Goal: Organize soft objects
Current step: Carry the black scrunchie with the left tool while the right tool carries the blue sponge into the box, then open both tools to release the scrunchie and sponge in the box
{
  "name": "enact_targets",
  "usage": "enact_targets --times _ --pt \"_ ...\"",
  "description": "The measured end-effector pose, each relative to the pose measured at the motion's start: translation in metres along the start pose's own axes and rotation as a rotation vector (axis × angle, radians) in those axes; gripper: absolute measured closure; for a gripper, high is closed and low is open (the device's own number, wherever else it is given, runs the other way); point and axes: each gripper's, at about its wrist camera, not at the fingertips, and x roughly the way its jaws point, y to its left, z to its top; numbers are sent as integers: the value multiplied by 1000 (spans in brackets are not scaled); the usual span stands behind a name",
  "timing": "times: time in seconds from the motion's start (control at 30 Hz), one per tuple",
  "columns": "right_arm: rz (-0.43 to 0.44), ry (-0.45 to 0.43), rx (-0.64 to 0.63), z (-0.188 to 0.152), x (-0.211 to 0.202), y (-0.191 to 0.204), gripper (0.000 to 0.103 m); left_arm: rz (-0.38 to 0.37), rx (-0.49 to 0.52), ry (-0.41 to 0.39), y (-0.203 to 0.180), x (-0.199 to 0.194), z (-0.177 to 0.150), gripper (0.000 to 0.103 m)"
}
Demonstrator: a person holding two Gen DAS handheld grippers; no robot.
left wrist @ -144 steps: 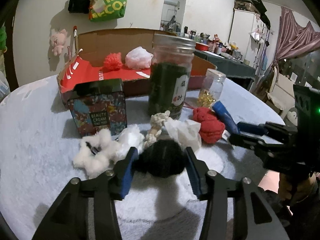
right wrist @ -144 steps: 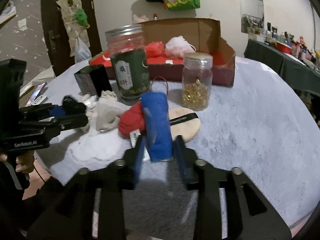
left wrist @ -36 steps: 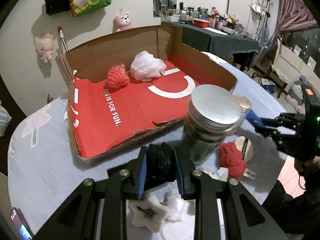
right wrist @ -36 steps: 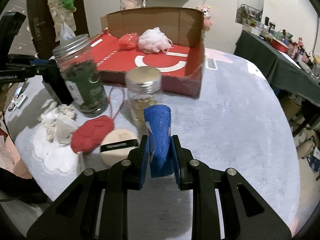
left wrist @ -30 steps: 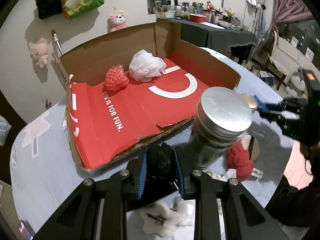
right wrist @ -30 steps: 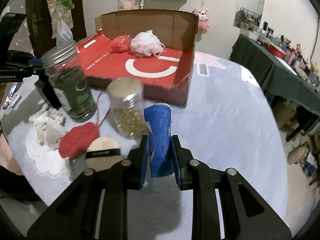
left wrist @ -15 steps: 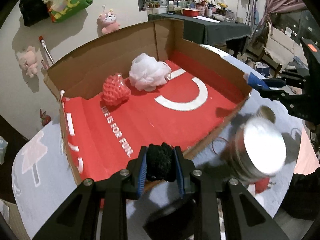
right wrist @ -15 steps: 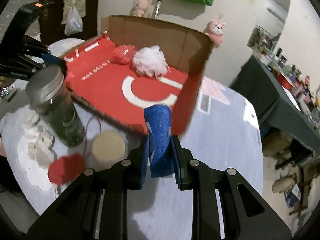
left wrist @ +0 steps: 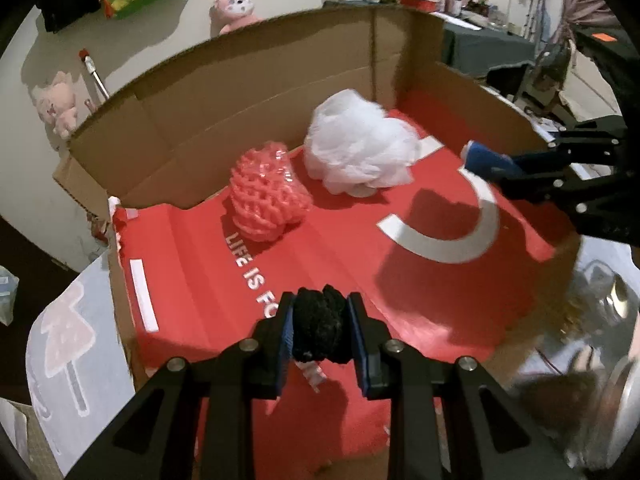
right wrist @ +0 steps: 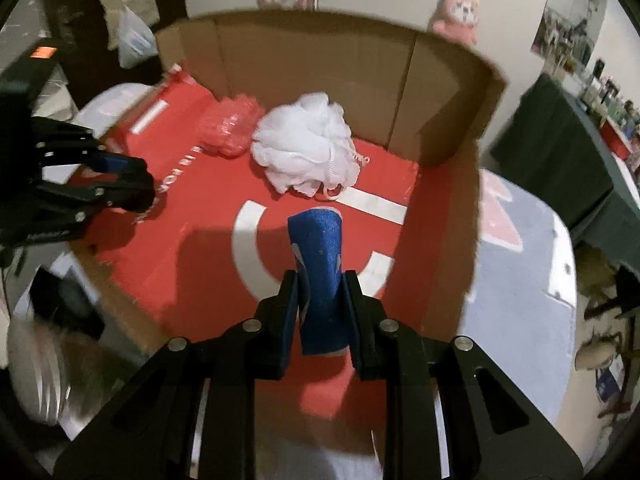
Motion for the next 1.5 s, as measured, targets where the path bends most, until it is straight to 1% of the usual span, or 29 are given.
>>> enact_targets --times 0.13,0.23,0.33,0.53,0.63,0.77,1.07,1.1,1.17,1.2,1.23,1.27,1.3,1.33,1.37,1.43,1.5 --pt "-27 90 44 17 29 -4 82 32 -23 44 12 18 7 76" --pt "-58 122 67 26 44 -9 82 62 -50 76 22 31 10 75" --pt "-61 139 91 31 54 -14 81 61 -80 88 32 37 12 74" --pt "-85 132 85 32 60 -16 81 67 -84 79 38 39 14 71" --pt "-82 133 80 32 60 -15 81 68 -84 75 37 38 10 71" --pt "-85 135 77 31 60 -16 80 71 -82 75 34 41 15 70" --pt "-86 127 58 31 61 -10 78 74 -93 64 27 40 16 59" --pt "-80 128 60 31 60 -10 75 72 -96 61 27 39 15 56" --pt "-73 119 59 29 57 -11 63 70 -105 49 27 36 15 50" --pt "-72 110 58 30 55 -10 44 69 -108 42 28 34 13 46" --pt "-43 95 52 29 51 -8 43 67 -113 32 28 32 12 42" --pt "-53 87 49 29 48 -6 43 67 -116 25 27 30 12 41" --pt "-81 69 40 29 43 -3 43 68 -121 16 27 26 11 39" --pt "-87 58 33 29 39 -1 43 68 -131 -1 28 20 8 37" --pt "-81 45 27 29 34 1 43 68 -140 -17 28 15 7 36" --pt "-81 27 36 28 23 3 43 63 -166 -60 27 1 2 29" --pt "-81 4 38 25 10 5 43 55 -188 -102 26 -15 -2 25"
